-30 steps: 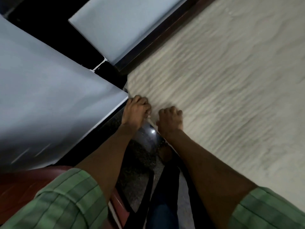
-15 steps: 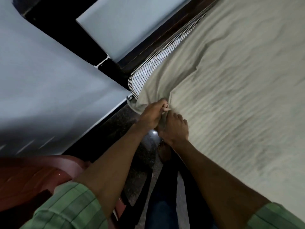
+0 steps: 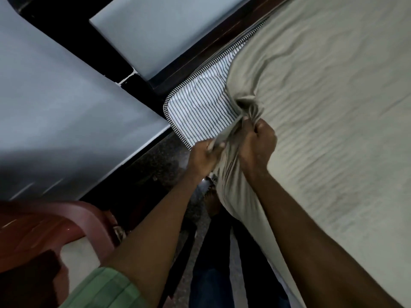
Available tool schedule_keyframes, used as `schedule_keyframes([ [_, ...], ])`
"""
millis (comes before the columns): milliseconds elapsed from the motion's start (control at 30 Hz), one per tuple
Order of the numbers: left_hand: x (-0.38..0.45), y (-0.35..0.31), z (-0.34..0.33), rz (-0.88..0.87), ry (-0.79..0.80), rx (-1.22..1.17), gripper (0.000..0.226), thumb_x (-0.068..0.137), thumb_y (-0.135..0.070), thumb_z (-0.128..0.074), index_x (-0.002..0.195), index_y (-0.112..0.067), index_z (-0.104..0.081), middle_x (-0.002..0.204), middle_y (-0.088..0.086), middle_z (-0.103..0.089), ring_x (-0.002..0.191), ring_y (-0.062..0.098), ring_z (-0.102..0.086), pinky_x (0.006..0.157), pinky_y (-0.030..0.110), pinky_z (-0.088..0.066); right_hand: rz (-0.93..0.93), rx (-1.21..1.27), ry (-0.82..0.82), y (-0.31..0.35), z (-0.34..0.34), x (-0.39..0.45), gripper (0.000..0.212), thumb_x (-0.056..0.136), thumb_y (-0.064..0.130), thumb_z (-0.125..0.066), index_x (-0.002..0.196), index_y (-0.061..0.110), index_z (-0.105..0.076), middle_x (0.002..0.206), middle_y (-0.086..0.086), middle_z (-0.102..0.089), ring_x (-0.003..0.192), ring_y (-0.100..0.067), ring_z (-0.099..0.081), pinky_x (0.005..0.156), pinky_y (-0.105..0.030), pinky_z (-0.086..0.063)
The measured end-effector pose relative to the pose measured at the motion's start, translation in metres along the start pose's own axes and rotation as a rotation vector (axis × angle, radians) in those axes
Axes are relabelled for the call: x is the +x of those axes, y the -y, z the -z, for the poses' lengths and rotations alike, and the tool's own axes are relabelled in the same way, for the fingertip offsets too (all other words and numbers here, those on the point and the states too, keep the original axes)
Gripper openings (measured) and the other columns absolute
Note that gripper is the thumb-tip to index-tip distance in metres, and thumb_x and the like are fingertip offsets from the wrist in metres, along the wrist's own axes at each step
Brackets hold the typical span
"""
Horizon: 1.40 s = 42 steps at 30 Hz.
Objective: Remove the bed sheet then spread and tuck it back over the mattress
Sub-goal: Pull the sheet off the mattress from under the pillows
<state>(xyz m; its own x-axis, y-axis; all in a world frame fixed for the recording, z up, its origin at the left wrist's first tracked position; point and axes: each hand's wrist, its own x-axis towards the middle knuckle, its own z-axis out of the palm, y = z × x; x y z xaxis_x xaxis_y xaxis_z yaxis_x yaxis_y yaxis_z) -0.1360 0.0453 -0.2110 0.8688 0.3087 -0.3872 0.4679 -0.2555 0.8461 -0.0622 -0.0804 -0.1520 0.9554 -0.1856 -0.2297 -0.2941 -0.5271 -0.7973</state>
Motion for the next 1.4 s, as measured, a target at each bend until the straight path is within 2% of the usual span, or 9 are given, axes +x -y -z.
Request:
schedule_keyframes([
  [67,0.017,-0.021,-0.018,0.133,-0.170,-0.092,0.038,0.098,-0.046,-0.061,0.072,-0.019,-0.064,0.063,-0.002,-0.058,0.057,0.011,-0.050,0.054,0.030,-0.038,0.074,-0.070,0.167,-0.005,0.002,0.011,0.037,0.100,0.035,-0.057,0.068,0.017,-0.054,0.070,-0.003,-0.061,0.073,-0.024,-0.058,0.066,-0.034,-0.035],
  [167,0.031,-0.032,-0.029,0.334,-0.313,-0.139,0.043,0.096,-0.045,-0.056,0.092,-0.008,-0.076,0.083,0.010,-0.074,0.077,0.022,-0.069,0.066,0.034,-0.053,0.132,-0.313,0.468,-0.025,-0.009,0.012,0.037,0.096,0.043,-0.054,0.113,0.013,-0.067,0.109,-0.010,-0.072,0.103,-0.033,-0.067,0.083,-0.038,-0.051],
  [267,0.037,-0.032,-0.032,0.367,-0.335,-0.162,0.037,0.100,-0.039,-0.056,0.092,-0.007,-0.074,0.091,0.016,-0.074,0.085,0.028,-0.071,0.073,0.043,-0.057,-0.004,-0.368,0.437,-0.032,-0.008,0.010,0.059,0.086,0.038,-0.061,0.138,0.013,-0.052,0.128,-0.011,-0.064,0.119,-0.036,-0.060,0.098,-0.050,-0.051],
  [400,0.049,-0.053,-0.035,0.296,-0.402,0.158,0.038,0.092,-0.034,-0.058,0.122,-0.011,-0.061,0.119,0.011,-0.067,0.110,0.032,-0.063,0.088,0.033,-0.047,0.000,-0.422,0.513,-0.055,0.007,0.010,0.047,0.090,0.039,-0.062,0.128,0.014,-0.053,0.124,-0.010,-0.062,0.116,-0.034,-0.058,0.097,-0.051,-0.050],
  [500,0.050,-0.076,-0.053,0.089,-0.509,0.492,0.045,0.089,-0.017,-0.060,0.133,-0.012,-0.054,0.131,0.010,-0.059,0.121,0.031,-0.055,0.098,0.043,-0.041,0.030,-0.392,0.457,-0.070,0.024,0.020,0.030,0.095,0.032,-0.057,0.119,0.014,-0.057,0.119,-0.009,-0.063,0.113,-0.032,-0.058,0.095,-0.049,-0.050],
  [600,0.059,-0.093,-0.090,-0.227,-0.364,0.625,0.037,0.087,-0.018,-0.057,0.124,-0.016,-0.060,0.123,0.003,-0.061,0.113,0.025,-0.058,0.094,0.043,-0.047,0.052,-0.396,0.379,-0.076,0.046,0.045,0.029,0.099,0.030,-0.056,0.123,0.014,-0.059,0.121,-0.009,-0.064,0.115,-0.031,-0.058,0.097,-0.048,-0.048],
  [667,0.064,-0.108,-0.116,-0.312,-0.220,0.591,0.029,0.089,-0.018,-0.058,0.117,-0.017,-0.063,0.118,0.001,-0.064,0.108,0.023,-0.061,0.093,0.046,-0.050,0.059,-0.401,0.363,-0.077,0.061,0.065,0.029,0.099,0.031,-0.055,0.121,0.014,-0.061,0.120,-0.009,-0.065,0.113,-0.031,-0.059,0.095,-0.049,-0.050],
  [900,0.090,-0.154,-0.197,-0.262,-0.036,0.497,0.021,0.097,-0.017,-0.056,0.113,-0.021,-0.068,0.113,-0.005,-0.067,0.102,0.016,-0.064,0.093,0.042,-0.051,0.043,-0.540,0.330,-0.087,0.124,0.156,0.033,0.100,0.035,-0.052,0.121,0.012,-0.061,0.121,-0.012,-0.064,0.114,-0.032,-0.058,0.095,-0.047,-0.051],
  [1400,0.292,-0.231,-0.305,-0.647,0.224,0.616,0.025,0.101,-0.024,-0.046,0.116,-0.023,-0.066,0.113,-0.005,-0.065,0.101,0.014,-0.062,0.088,0.038,-0.054,0.073,-0.441,-0.051,-0.105,0.146,0.368,0.047,0.106,0.040,-0.040,0.144,0.012,-0.046,0.146,-0.009,-0.050,0.132,-0.028,-0.048,0.105,-0.044,-0.044],
])
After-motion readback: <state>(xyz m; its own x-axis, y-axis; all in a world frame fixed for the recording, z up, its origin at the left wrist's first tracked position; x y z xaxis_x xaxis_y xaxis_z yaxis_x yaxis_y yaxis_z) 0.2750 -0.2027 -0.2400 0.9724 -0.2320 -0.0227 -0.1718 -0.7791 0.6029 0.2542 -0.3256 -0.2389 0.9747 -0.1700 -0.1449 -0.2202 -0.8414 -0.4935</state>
